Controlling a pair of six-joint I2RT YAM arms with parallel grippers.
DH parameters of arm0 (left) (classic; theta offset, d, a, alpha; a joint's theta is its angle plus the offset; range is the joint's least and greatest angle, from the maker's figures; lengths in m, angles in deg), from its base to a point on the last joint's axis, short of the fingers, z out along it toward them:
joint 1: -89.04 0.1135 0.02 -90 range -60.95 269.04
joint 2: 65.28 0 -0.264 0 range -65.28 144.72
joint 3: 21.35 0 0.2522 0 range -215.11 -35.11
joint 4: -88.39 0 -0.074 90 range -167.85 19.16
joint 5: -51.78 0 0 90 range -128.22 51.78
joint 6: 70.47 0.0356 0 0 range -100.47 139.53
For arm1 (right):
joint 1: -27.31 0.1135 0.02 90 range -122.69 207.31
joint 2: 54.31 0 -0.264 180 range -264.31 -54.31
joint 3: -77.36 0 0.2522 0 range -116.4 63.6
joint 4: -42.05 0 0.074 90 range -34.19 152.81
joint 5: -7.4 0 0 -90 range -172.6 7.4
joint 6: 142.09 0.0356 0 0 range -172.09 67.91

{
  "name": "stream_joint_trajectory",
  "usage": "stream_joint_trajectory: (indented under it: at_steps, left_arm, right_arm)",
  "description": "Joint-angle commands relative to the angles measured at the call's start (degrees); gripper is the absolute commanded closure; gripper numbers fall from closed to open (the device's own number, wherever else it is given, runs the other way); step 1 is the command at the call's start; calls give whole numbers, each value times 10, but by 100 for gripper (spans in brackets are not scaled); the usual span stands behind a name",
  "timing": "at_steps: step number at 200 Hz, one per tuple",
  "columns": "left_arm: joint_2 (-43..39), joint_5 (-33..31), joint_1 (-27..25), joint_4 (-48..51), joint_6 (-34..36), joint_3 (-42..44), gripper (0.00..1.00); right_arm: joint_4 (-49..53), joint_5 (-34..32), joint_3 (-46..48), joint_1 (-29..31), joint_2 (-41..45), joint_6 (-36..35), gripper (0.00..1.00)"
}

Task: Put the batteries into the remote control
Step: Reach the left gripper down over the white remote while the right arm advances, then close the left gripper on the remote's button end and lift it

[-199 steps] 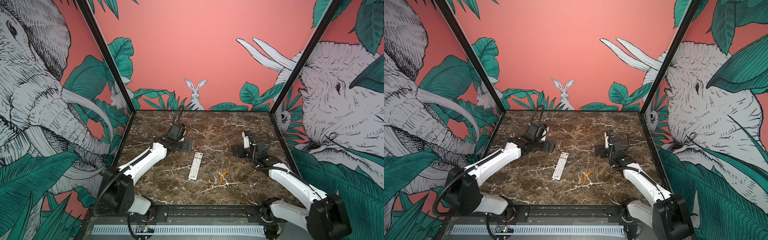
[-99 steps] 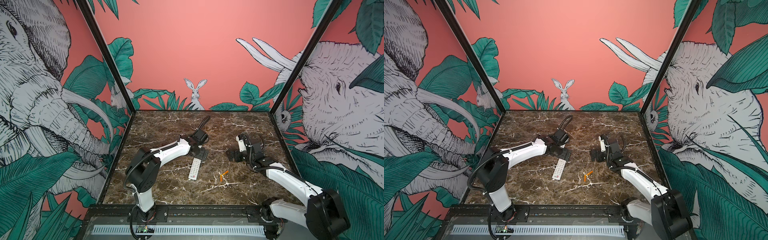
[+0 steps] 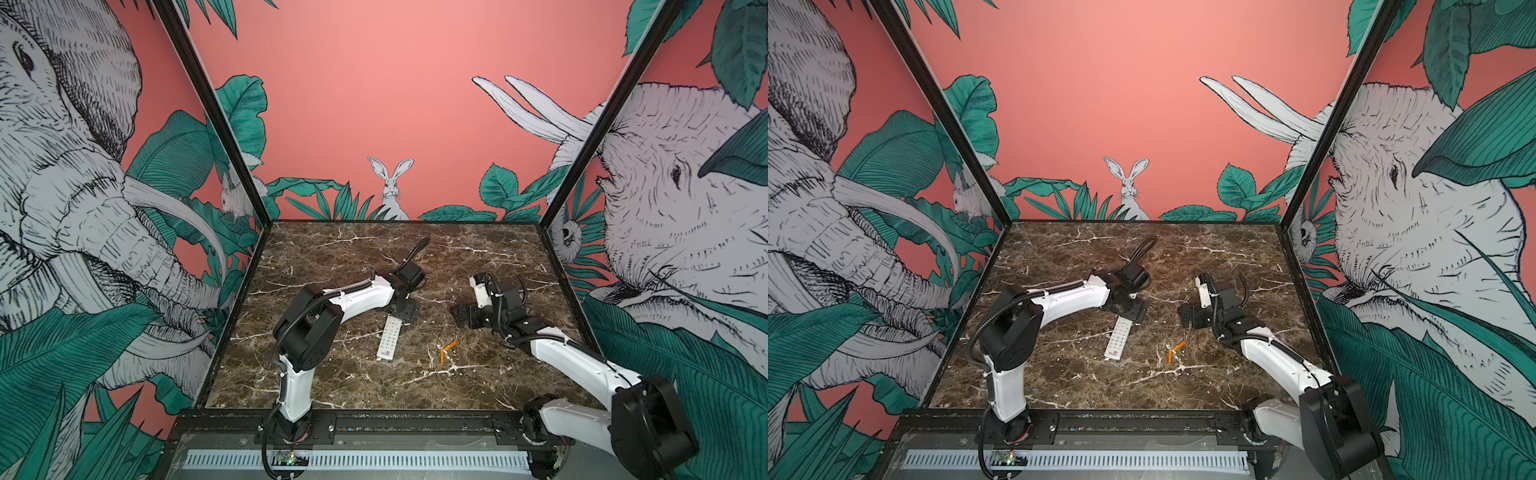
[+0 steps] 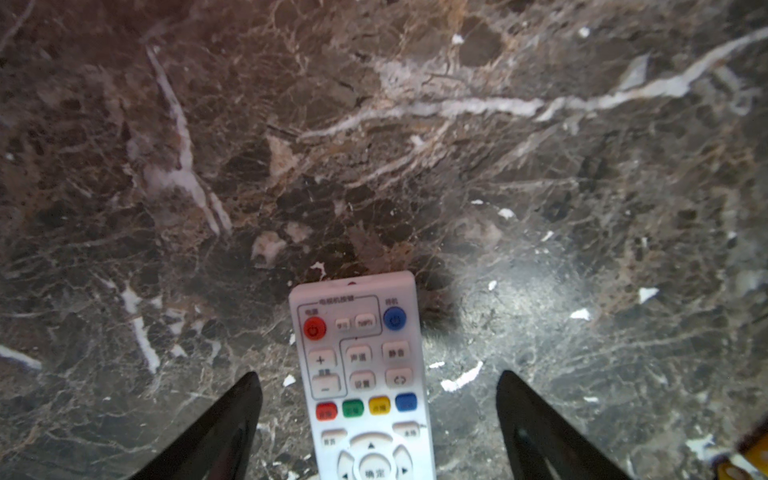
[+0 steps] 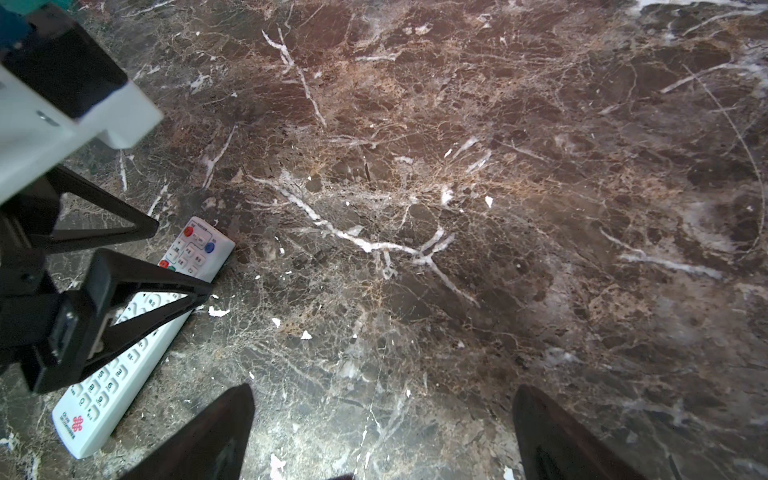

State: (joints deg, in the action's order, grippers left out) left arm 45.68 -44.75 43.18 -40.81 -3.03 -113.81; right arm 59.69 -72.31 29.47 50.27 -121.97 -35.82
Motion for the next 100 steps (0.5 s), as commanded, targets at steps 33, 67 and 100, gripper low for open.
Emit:
stream_joint_trajectory:
  at_steps: [33, 67, 100]
  left_arm:
    - [11, -14, -3, 17, -12, -12, 17]
    - [19, -15, -3, 15, -13, -8, 22]
    - [22, -17, -3, 11, -15, -2, 31]
  right_arm:
    - [-18, 14, -7, 4, -4, -7, 1]
    - [-19, 13, -7, 4, -6, -5, 1]
    - [-26, 22, -5, 3, -12, 2, 1]
